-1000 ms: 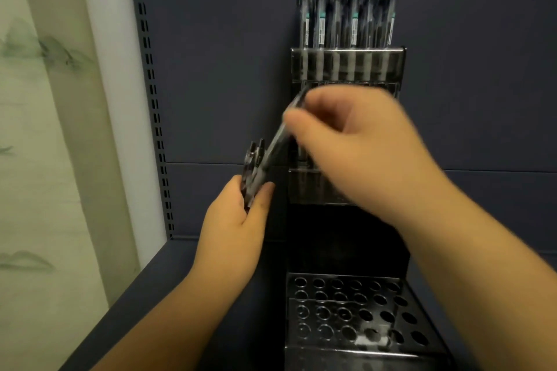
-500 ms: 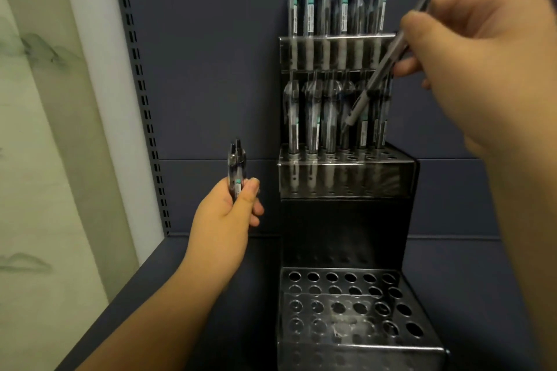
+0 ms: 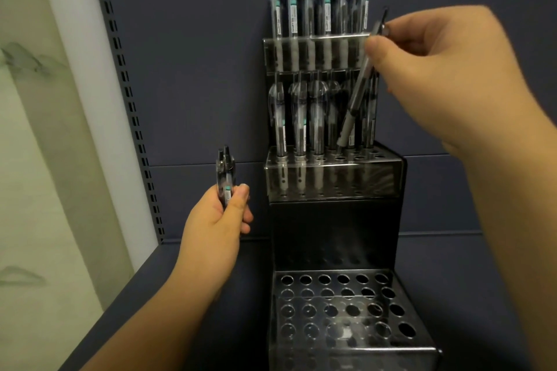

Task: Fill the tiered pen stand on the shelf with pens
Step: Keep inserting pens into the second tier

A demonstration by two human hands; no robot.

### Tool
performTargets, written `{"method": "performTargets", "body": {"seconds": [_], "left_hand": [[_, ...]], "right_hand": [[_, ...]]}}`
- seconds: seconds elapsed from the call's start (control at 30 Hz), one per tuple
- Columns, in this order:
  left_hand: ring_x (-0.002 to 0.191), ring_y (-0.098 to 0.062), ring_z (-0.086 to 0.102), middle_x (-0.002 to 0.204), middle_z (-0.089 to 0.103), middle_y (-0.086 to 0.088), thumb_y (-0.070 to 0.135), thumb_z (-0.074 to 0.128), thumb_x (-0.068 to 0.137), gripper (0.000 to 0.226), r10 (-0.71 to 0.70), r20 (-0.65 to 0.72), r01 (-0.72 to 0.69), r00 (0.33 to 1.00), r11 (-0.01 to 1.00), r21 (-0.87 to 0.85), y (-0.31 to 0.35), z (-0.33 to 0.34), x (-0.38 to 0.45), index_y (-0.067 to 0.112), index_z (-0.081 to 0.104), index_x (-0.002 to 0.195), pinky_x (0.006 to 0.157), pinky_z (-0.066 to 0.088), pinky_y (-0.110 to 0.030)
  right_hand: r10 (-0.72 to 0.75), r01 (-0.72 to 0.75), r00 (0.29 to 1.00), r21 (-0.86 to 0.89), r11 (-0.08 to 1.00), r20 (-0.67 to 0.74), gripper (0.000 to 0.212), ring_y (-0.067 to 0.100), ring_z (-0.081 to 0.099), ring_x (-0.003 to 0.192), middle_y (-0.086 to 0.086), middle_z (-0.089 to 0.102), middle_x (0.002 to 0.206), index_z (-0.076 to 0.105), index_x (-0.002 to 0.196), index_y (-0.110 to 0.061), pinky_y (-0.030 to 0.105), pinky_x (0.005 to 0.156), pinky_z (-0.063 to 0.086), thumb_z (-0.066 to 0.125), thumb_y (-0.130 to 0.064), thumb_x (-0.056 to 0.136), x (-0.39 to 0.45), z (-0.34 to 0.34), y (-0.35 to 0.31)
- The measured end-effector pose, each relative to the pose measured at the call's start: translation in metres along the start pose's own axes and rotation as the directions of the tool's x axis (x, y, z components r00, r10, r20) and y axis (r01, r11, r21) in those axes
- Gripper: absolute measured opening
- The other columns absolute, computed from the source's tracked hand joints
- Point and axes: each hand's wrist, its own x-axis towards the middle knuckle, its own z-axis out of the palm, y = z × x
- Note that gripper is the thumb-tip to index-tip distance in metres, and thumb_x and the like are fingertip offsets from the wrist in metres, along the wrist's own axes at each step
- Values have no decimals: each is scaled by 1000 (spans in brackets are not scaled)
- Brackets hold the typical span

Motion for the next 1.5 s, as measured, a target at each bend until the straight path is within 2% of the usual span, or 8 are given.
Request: {"method": "performTargets", "body": {"seconds": [0.1,0.23,0.4,0.9,1.17,1.23,1.37,1.5], "left_hand": [[61,-3,56,66,63,10,38,47,101,24,0,1,0,1000,1000,-3,0,1,0,21,60,91,71,47,-29],[61,-3,57,67,63,11,38,47,101,24,7,3,-7,1000,1000,16,0,0,0,21,61,91,71,48,-30],[61,-3,57,67,63,11,38,47,101,25,11,5,-12,1000,1000,26,0,0,0,20,61,90,70,46,-29],[58,1,54,68,56,3,37,49,100,25,-24,34,23,999,1000,4,1,1,-1,17,58,90,60,45,-16],[60,5,53,74,55,4,32,45,103,19,-42,24,43,999,998,-35,5,0,-1,20,57,96,69,42,-26],[63,5,57,76,58,5,29,46,103,17,-32,31,33,999,998,-61,7,1,-2,22,60,98,71,42,-25],[73,5,61,76,65,17,32,48,102,17,25,23,-24,999,997,-71,11,-1,-4,32,65,102,77,45,-27],[84,-2,63,85,67,16,32,47,101,20,106,56,-104,993,994,-40,15,-5,-5,44,64,99,81,49,-28]], "right_hand": [[18,-18,999,10,1000,27,35,7,46,51,13,64,68,72,93,-2,21,54,40,62,-34,98,0,1,-2],[29,-21,992,-64,998,121,28,10,67,67,5,73,75,75,85,-16,20,65,51,65,-39,97,-4,6,-6],[104,-55,957,-184,981,269,24,5,66,67,-11,67,67,75,82,-27,22,62,50,65,-46,95,-8,14,-9],[185,-74,898,-276,958,399,35,23,68,57,-6,69,56,75,72,-25,26,51,49,63,-49,95,-5,1,-11],[63,62,911,-287,956,407,27,6,62,61,-9,67,64,69,73,-32,25,55,43,69,-56,84,-14,-18,-36],[56,78,881,-261,962,469,26,-5,62,66,-24,67,70,70,73,-33,22,54,42,69,-57,82,-20,-7,-42],[15,180,799,-262,948,602,18,-10,61,74,-22,67,74,74,88,-38,12,58,42,69,-56,86,-32,21,-48],[-73,249,789,-210,946,610,29,-3,60,85,-21,64,89,68,118,-40,19,77,51,65,-51,92,-43,42,-53]]}}
